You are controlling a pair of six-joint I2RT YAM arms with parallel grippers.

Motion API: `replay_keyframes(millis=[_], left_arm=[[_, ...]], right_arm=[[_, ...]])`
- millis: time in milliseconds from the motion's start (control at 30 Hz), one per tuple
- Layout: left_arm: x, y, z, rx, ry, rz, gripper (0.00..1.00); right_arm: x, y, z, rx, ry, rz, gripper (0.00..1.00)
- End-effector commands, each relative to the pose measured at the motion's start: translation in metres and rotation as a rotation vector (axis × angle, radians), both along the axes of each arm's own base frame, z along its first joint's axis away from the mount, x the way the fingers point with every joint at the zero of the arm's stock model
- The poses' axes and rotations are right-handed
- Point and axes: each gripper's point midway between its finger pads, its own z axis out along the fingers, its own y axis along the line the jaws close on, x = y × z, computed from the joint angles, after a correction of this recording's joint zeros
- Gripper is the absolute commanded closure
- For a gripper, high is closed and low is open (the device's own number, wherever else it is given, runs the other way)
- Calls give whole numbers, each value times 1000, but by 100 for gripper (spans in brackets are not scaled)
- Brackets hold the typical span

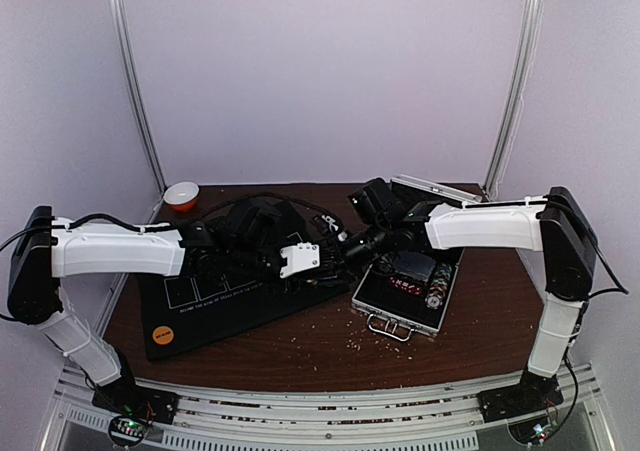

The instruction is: Distribute texas hold em gaming equipment

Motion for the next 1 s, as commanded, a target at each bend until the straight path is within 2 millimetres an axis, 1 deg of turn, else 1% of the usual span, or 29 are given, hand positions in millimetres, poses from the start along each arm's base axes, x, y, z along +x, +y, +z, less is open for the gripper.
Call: replay_keyframes(millis=[0, 133, 167, 233, 267, 300, 400, 533, 633, 700, 800, 833, 967], left_arm=[[16, 3, 10, -26, -37, 81, 100], [13, 4, 7, -14, -23, 71, 100], [12, 5, 4, -4, -24, 66, 96], [10, 8, 1, 13, -35, 54, 75], [10, 9, 1, 15, -41, 50, 68], [9, 10, 1, 15, -48, 46, 64], [10, 8, 7, -1, -65, 37, 59], [8, 6, 6, -6, -55, 27, 45], [7, 7, 6, -15, -61, 22, 39], [7, 9, 8, -30, -75, 22, 38], [7, 9, 13, -53, -102, 18, 48], [7, 9, 15, -60, -107, 15, 49], [9, 6, 19, -81, -120, 12, 51]], right_arm=[[-8, 9, 7, 43, -12, 61, 100], [-9, 9, 4, 41, -9, 69, 100], [-9, 9, 5, 42, -10, 71, 100], [-9, 9, 7, 44, -12, 72, 100], [-10, 9, 8, 46, -14, 75, 100], [-10, 9, 8, 47, -13, 76, 100], [-11, 9, 8, 48, -13, 79, 100], [-11, 10, 9, 54, -11, 79, 100], [-11, 9, 9, 54, -14, 76, 100], [-11, 8, 10, 55, -15, 76, 100], [-12, 9, 11, 60, -14, 73, 100], [-11, 9, 11, 63, -12, 69, 100], [-11, 11, 13, 91, 5, 58, 100]])
